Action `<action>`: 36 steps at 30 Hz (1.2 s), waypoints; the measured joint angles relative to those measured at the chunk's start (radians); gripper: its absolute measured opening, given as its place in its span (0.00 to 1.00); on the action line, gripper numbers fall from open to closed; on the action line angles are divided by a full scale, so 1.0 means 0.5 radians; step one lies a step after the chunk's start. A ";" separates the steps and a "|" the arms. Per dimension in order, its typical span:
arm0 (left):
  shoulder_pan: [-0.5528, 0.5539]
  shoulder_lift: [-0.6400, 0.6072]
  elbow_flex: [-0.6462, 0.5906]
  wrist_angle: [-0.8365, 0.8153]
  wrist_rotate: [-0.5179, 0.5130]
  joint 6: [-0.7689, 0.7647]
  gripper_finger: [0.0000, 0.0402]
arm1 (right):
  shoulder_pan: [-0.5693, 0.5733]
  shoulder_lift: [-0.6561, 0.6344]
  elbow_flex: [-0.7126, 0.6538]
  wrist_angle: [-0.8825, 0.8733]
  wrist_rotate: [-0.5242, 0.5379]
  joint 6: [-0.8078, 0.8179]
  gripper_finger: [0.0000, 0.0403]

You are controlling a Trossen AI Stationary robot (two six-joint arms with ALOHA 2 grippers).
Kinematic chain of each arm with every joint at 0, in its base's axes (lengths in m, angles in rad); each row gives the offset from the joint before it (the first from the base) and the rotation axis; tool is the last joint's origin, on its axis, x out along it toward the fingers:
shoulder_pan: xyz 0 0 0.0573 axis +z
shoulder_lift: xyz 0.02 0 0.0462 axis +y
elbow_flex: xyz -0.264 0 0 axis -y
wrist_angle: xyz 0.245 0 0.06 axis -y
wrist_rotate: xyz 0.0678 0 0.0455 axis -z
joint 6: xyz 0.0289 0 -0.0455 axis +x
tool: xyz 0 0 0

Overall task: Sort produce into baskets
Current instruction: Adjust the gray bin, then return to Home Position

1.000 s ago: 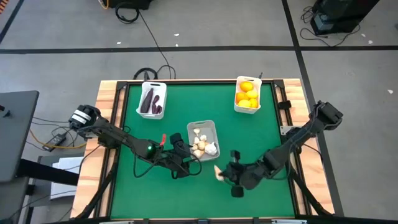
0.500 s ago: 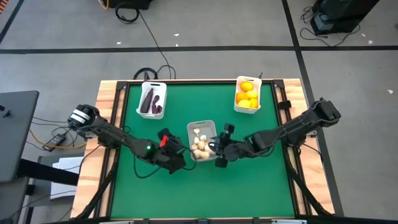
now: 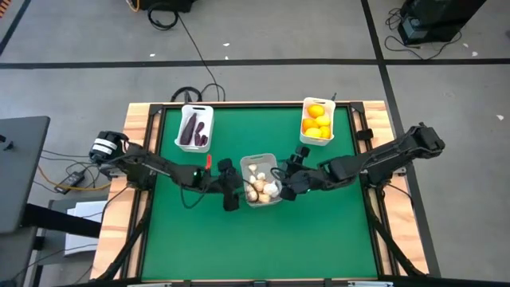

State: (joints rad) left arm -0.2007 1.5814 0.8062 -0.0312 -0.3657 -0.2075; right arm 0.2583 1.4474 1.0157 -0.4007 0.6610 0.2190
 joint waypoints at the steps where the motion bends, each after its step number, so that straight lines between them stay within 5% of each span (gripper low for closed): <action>1: 0.043 0.000 -0.001 0.021 0.048 0.087 0.71 | -0.006 -0.034 0.000 -0.015 -0.004 -0.053 0.49; 13: 0.436 -0.285 -0.013 -0.264 0.051 0.388 0.71 | -0.327 -0.596 -0.024 -0.064 -0.099 -0.427 0.46; 16: 0.480 -0.467 -0.099 -0.161 0.030 0.479 0.71 | -0.483 -0.736 -0.133 0.100 -0.428 -0.510 0.35; 20: 0.559 -0.780 -0.310 0.145 0.074 0.546 0.68 | -0.658 -0.874 -0.323 0.414 -0.870 -0.635 0.09; 25: 0.683 -1.164 -0.614 0.474 0.251 0.555 0.50 | -0.787 -0.986 -0.531 0.744 -1.052 -0.679 0.04; 32: 0.801 -1.489 -0.812 0.653 0.534 0.513 0.08 | -0.934 -1.135 -0.909 1.255 -1.250 -0.625 0.02; 36: 0.859 -1.579 -0.897 0.758 0.588 0.521 0.03 | -1.012 -1.188 -1.098 1.490 -1.447 -0.517 0.01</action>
State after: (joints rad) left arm 0.2287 0.7918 0.3579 0.3477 -0.0717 0.0531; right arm -0.2476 0.8533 0.4664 0.3441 -0.0627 -0.0393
